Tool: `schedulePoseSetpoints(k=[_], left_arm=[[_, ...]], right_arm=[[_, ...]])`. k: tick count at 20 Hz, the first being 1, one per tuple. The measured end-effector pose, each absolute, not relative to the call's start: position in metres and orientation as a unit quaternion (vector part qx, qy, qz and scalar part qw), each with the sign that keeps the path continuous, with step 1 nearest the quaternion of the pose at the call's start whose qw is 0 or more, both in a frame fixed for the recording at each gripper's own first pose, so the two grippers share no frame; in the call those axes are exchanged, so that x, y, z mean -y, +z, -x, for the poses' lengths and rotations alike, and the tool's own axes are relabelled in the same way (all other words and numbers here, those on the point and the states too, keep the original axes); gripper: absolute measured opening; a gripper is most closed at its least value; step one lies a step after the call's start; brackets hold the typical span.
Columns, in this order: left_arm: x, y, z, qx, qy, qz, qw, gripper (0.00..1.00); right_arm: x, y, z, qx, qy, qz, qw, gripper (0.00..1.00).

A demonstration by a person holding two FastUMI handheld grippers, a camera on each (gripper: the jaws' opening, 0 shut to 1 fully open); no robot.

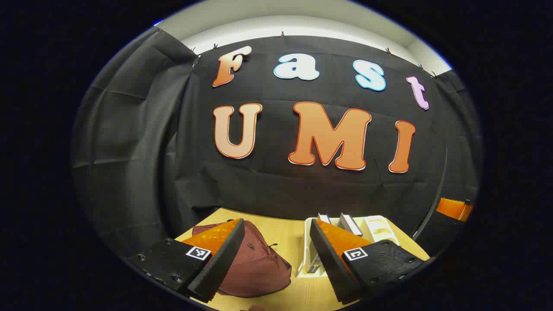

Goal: Open the schoolbag, grab two books from the bookshelf and put them into the schoolbag.

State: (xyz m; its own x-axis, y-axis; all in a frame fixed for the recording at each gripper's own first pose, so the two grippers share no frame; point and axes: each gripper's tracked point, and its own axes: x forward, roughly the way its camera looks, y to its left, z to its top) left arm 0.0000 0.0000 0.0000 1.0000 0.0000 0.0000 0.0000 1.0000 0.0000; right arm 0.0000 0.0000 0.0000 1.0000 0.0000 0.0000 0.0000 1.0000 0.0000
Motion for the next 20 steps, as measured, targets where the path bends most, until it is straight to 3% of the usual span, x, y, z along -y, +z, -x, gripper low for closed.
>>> schedulePoseSetpoints(k=[1,8,9,10,11,12,17,18,20], left_arm=[[-0.003,0.003,0.001,0.003,0.003,-0.006,1.000,0.95],[-0.004,0.019,0.008,0.027,0.007,-0.030,0.999,0.95],[-0.002,0.018,0.007,0.025,0.004,-0.026,0.999,0.95],[0.000,0.020,0.006,0.025,0.001,-0.021,0.999,0.95],[0.002,0.020,0.006,0.025,-0.002,-0.017,1.000,0.95],[0.004,0.021,0.005,0.025,-0.004,-0.016,1.000,0.95],[0.011,0.023,0.000,0.020,-0.012,-0.014,1.000,0.95],[0.010,0.022,0.000,0.020,-0.011,-0.017,1.000,0.95],[0.012,0.022,-0.001,0.019,-0.012,-0.018,1.000,0.95]], right_arm=[[-0.001,0.002,-0.001,0.003,0.000,0.008,1.000,0.96],[-0.011,-0.001,-0.006,0.001,0.009,0.035,0.999,0.96],[-0.011,0.001,-0.005,0.003,0.008,0.037,0.999,1.00],[-0.010,0.003,-0.005,0.006,0.006,0.041,0.999,0.96],[-0.007,0.003,-0.006,0.007,0.001,0.043,0.999,1.00],[-0.005,0.003,-0.007,0.007,-0.003,0.044,0.999,0.96],[0.000,0.005,-0.008,0.004,-0.005,0.039,0.999,0.96],[0.000,0.007,-0.009,0.005,-0.003,0.041,0.999,1.00],[0.000,0.007,-0.009,0.003,0.000,0.041,0.999,0.96]])
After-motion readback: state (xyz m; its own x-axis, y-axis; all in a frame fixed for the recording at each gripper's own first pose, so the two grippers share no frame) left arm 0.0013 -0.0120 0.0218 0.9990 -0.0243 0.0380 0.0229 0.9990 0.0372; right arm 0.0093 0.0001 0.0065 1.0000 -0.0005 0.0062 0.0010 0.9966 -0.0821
